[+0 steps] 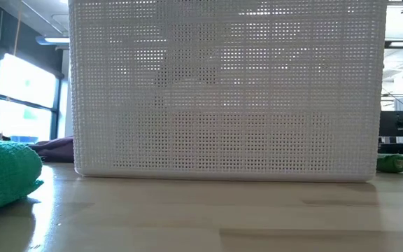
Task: Pick & place medical supplies in basket/bin
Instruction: Put the medicine organizer into the white bin
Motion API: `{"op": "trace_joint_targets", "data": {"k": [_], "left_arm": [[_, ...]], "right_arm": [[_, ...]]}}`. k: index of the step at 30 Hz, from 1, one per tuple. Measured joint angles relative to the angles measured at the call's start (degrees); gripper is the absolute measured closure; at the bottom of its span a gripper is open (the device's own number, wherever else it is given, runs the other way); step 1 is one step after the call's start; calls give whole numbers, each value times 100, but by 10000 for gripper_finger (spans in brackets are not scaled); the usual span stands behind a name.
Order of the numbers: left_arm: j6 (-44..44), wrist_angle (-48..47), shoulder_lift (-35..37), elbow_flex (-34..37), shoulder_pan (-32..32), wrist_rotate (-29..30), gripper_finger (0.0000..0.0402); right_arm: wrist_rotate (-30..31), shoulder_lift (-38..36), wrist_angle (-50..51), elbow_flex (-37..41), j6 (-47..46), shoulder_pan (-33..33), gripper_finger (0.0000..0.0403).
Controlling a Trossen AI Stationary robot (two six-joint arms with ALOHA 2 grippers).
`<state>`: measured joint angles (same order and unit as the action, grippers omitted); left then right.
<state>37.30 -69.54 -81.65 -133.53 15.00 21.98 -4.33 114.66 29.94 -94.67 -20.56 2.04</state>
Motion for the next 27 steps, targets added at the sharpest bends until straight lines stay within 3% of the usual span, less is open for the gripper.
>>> {"op": "trace_joint_targets", "data": {"k": [15,23,27], "left_arm": [[-495,111,0,0,0,24,156],[-1135,370,-159,-7,0,63,156],[-1355,337,-199,2,0,-135,156]], "right_arm": [[445,-1395,371,0,-142,27,401],[1590,-2519,1036,-4,-684,312,402],[2271,-3007,1854,-11,-1431,606,402]]}}
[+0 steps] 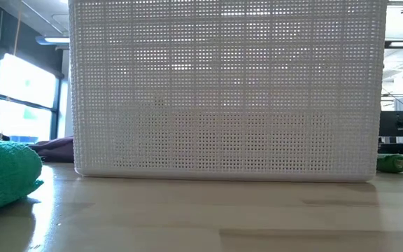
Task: Pick & place medical supplies in basket/bin
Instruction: Put the medicine organizer into the white bin
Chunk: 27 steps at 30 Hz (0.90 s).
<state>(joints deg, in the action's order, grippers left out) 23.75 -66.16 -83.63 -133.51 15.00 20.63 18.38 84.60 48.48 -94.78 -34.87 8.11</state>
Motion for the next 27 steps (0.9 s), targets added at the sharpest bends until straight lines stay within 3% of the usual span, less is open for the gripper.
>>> {"op": "trace_joint_targets", "data": {"k": [13,19,27], "left_arm": [[-143,-3,27,-4,0,-105,156],[182,-2,32,-4,0,73,156],[663,12,17,-4,0,314,156]], "right_arm": [[1398,-702,4082,0,-3748,989,402],[1193,-1371,4027,587,-4279,641,402],[393,-2769,3314,2600,-4614,-43,400]]}}
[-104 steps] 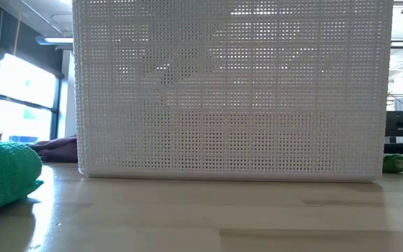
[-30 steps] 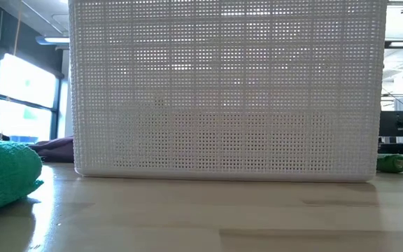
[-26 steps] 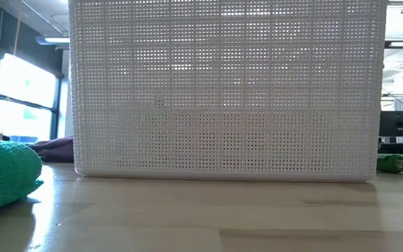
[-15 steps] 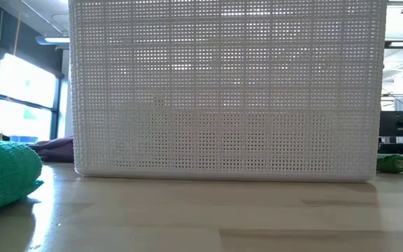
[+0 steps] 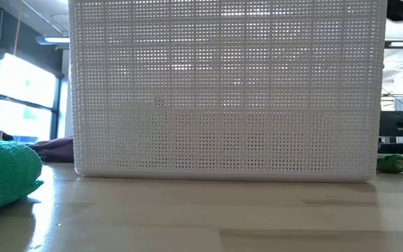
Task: Pick & place medical supplies in basket/bin
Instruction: Put the medicine organizer into the white bin
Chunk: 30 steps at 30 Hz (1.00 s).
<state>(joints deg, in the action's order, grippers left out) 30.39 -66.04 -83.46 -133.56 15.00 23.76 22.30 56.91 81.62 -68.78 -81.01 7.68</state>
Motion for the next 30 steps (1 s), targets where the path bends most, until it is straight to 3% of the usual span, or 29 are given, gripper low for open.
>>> {"op": "trace_joint_targets", "data": {"k": [6,11,17,21,25,30], "left_arm": [[174,-89,0,0,0,476,156],[559,-340,0,0,0,965,156],[779,-359,-2,0,-239,1420,157],[979,-556,-2,0,-1210,691,175],[73,-860,-53,-1,-2679,-491,213],[-1148,-1455,-486,2,-4453,-1544,248]], "right_arm": [[-511,-966,-968,1445,4,-483,358],[-854,-1336,-1494,2347,61,-903,311],[-1600,-1375,-2441,3186,1154,-1465,283],[-1816,-1419,-2685,3228,1388,-1687,281],[-1593,-1501,-2769,2886,1807,-1780,281],[-1297,-1543,-2802,2236,1960,-1823,281]]}}
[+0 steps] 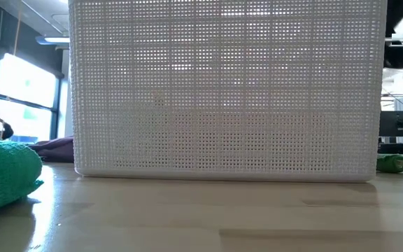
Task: Pick & place medical supplies in basket/bin
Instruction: Put the medicine organizer into the white bin
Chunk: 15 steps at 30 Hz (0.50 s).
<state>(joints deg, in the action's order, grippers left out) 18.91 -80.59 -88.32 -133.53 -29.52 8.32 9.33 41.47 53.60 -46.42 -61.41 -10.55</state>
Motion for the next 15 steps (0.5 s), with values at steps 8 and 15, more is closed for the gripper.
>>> {"op": "trace_joint_targets", "data": {"k": [8,15], "left_arm": [[-2333,594,-879,4,-1602,-833,232],[-3006,1285,-1717,-3,-2571,-1963,246]], "right_arm": [[470,0,30,-928,222,0,281],[921,9,-106,-1285,202,0,281]]}}
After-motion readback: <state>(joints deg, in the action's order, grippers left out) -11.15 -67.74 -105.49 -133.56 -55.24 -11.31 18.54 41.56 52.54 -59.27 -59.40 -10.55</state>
